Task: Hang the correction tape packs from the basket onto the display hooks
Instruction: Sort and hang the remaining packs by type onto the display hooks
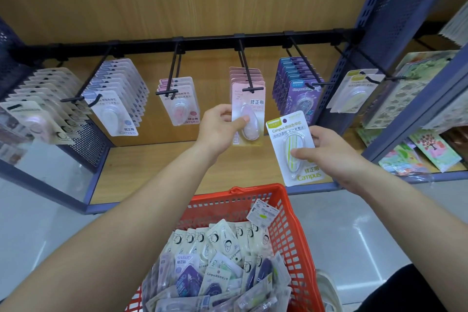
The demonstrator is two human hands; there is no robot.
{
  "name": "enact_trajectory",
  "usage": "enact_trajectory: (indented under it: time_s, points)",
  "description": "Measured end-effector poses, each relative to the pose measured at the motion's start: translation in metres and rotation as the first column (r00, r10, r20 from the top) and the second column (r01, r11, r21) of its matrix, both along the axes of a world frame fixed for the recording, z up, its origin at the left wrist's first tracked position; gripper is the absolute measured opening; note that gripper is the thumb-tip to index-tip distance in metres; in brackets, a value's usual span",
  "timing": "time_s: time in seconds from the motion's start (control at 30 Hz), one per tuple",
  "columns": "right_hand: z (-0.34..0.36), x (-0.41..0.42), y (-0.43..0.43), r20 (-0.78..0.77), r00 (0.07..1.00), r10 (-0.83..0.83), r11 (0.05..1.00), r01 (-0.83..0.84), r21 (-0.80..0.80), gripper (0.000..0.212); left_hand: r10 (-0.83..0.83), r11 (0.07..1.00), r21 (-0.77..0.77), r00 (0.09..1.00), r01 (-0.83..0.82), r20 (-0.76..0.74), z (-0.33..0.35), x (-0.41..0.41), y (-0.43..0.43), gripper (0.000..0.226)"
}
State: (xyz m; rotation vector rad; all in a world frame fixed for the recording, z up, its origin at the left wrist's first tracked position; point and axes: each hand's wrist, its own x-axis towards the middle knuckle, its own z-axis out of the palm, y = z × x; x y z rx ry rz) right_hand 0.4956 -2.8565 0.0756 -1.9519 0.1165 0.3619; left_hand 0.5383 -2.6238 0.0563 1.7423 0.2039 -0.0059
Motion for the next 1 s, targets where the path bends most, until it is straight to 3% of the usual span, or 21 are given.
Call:
enact_trajectory:
  time_s: [0.27, 0.37, 0.47, 0.63, 0.77, 1.0]
  points:
    - [-0.004, 0.005, -0.026, 0.014, 0.998, -0.069, 0.991, 0.067, 0.112, 0.027, 0.120, 0.986, 0.123, 0.989, -0.109, -0.088, -0.008, 0.013, -0.004, 0.050]
    - [-0.005, 0.019, -0.050, 0.038, 0.990, -0.133, 0.980, 0.126, 0.154, 0.019, 0.088, 0.927, 0.369, 0.995, -0.064, -0.051, -0.001, 0.000, 0.003, 0.073]
    - [-0.004, 0.033, -0.079, 0.082, 0.958, -0.273, 0.943, 0.250, 0.222, 0.011, -0.049, 0.844, 0.534, 0.999, 0.054, -0.024, 0.013, -0.015, 0.006, 0.059]
    - [-0.008, 0.047, -0.119, 0.148, 0.865, -0.479, 0.853, 0.420, 0.310, 0.018, -0.207, 0.798, 0.579, 0.978, 0.166, 0.006, 0.031, -0.029, -0.011, 0.006]
    - [-0.016, 0.053, -0.133, 0.117, 0.842, -0.527, 0.815, 0.462, 0.349, 0.015, -0.300, 0.696, 0.676, 0.953, 0.244, -0.035, 0.028, -0.035, -0.033, 0.011]
    - [-0.023, 0.064, -0.135, 0.121, 0.842, -0.525, 0.821, 0.465, 0.331, 0.025, -0.339, 0.673, 0.690, 0.940, 0.264, -0.029, 0.024, -0.032, -0.045, 0.012]
